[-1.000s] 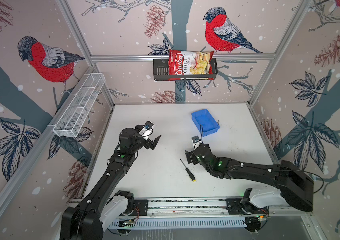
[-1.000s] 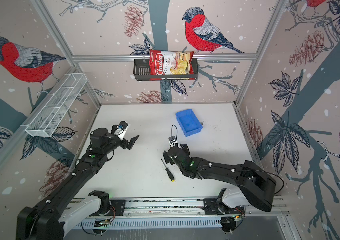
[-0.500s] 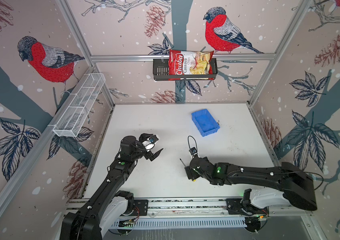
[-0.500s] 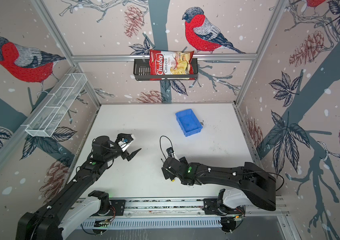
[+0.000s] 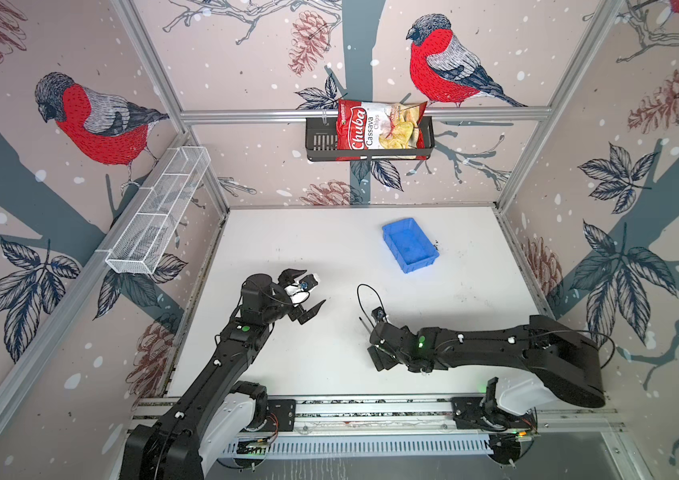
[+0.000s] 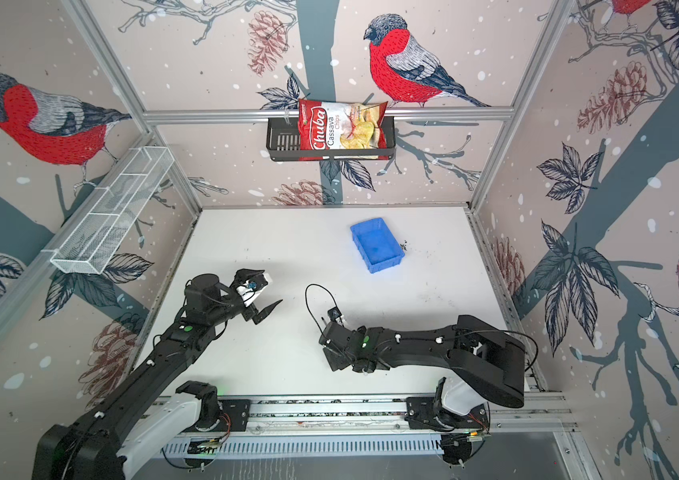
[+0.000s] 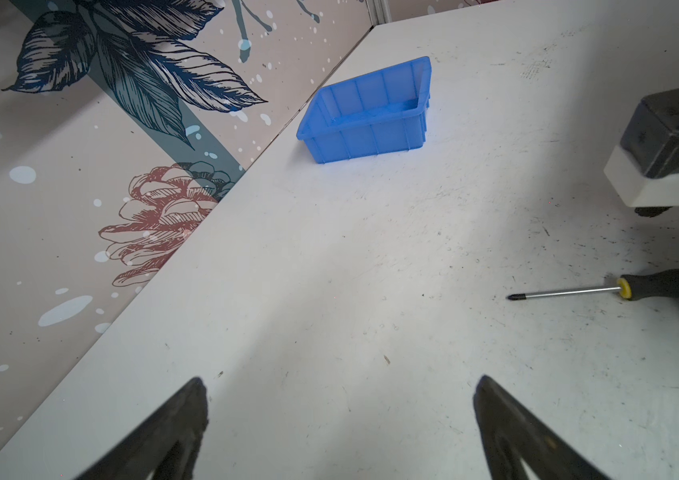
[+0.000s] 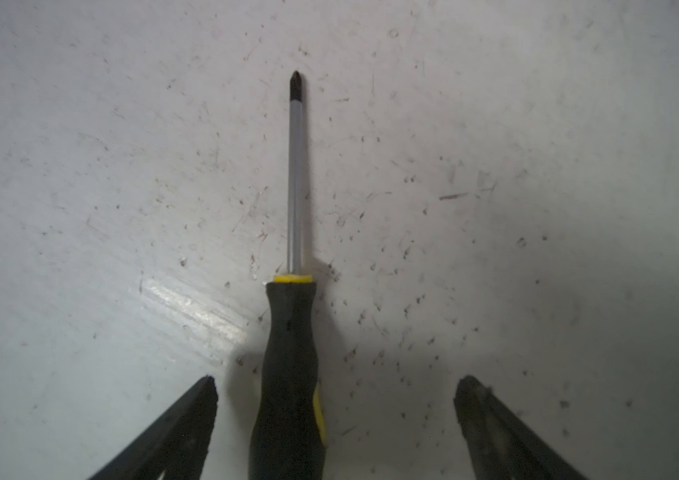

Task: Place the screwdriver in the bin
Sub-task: 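Lower the right gripper and close it on the screwdriver handle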

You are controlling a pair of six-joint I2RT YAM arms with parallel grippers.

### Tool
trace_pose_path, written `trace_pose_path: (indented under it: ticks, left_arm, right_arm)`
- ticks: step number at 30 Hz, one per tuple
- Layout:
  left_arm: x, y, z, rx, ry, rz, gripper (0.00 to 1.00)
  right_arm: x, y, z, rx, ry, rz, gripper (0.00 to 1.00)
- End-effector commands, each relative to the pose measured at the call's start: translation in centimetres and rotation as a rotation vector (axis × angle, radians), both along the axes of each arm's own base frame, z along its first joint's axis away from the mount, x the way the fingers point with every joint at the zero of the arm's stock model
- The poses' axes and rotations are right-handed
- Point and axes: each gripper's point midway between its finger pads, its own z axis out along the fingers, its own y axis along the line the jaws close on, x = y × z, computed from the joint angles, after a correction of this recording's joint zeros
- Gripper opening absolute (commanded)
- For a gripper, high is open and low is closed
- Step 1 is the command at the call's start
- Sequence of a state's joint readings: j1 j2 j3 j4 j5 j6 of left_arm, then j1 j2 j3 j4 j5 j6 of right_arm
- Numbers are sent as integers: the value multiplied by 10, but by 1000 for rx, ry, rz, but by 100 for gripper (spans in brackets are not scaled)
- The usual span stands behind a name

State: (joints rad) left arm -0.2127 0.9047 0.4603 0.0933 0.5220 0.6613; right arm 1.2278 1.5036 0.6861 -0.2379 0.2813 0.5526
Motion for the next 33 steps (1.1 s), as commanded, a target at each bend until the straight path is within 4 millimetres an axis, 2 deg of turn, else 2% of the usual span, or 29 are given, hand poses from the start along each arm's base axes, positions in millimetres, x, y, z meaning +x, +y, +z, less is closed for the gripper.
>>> trace_pose_path:
  ticks: [1,9,14,15,17,20,24,28,33]
  left_arm:
    - [0,-2,3,-5,-19,-14,98]
    - [-2,0,4,6,-43,-11,98]
    - [-2,0,4,6,-49,-13,98]
    - [-2,0,3,7,-47,-13,98]
    - [-3,-1,3,10,-47,-18,98]
    - [-3,0,2,14,-47,-19,98]
    - [-3,0,2,17,-49,-17,98]
    - [-3,0,0,20,-45,-17,98]
    - [-3,0,1,21,-46,-18,98]
  right_arm:
    - [-1,-2,-2,-5,9,-7,86]
    - [2,-5,-8,-6,37,-20,70]
    - [3,-7,-10,-8,46,-35,65]
    - [4,-7,-10,-7,46,-38,62]
    - [5,-10,-11,-11,47,-47,47]
    - [8,-11,-10,-6,48,-53,34]
    - [13,-12,-8,-4,38,-58,30]
    - [17,-14,-7,-1,33,-69,20]
    - [21,-14,-3,15,19,-77,13]
